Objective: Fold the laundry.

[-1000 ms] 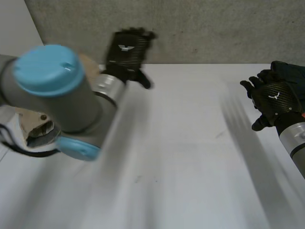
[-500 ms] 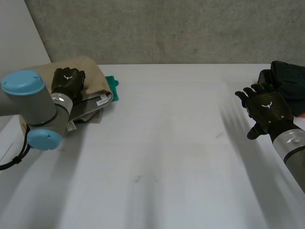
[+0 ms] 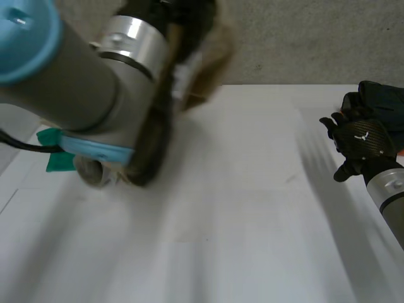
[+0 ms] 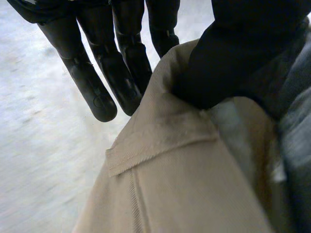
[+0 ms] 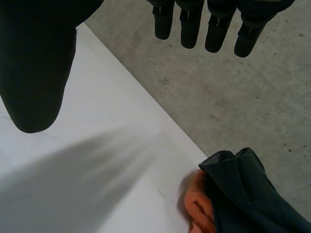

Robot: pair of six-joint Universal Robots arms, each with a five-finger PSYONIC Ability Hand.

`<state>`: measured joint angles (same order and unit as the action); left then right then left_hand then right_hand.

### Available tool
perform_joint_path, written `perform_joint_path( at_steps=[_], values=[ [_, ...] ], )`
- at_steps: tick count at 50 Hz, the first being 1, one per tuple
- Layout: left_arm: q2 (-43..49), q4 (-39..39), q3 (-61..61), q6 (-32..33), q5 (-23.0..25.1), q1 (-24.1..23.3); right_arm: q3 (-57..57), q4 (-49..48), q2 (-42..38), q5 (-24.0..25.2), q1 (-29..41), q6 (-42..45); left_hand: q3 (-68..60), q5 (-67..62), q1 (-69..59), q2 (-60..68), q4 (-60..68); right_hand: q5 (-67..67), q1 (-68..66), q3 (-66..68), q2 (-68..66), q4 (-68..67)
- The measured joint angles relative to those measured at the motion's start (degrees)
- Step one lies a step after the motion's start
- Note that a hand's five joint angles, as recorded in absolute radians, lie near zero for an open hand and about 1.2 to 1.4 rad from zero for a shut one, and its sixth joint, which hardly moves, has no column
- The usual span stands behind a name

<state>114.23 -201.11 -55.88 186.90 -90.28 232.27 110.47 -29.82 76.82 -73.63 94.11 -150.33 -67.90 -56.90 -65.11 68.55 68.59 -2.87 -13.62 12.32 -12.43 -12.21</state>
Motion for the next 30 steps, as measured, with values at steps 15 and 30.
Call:
perform_joint_path(
  at_steps=[15,30],
  values=[
    [21.55,2.59,7.36,-4.74,0.48,-13.56,-0.98,0.06,0.16,-3.26,-0.07,-0.17,49.81,49.89,51.15,-51.40,-51.20,0.00,0.00,0.00,0.00,0.00],
    [1.40,7.06,-11.31,2.59,0.52,-4.77,-3.24,10.89,6.54,-4.23,0.32,-0.79,54.75,53.94,52.70,-55.85,-56.28,0.00,0.00,0.02,0.00,0.00]
  ],
)
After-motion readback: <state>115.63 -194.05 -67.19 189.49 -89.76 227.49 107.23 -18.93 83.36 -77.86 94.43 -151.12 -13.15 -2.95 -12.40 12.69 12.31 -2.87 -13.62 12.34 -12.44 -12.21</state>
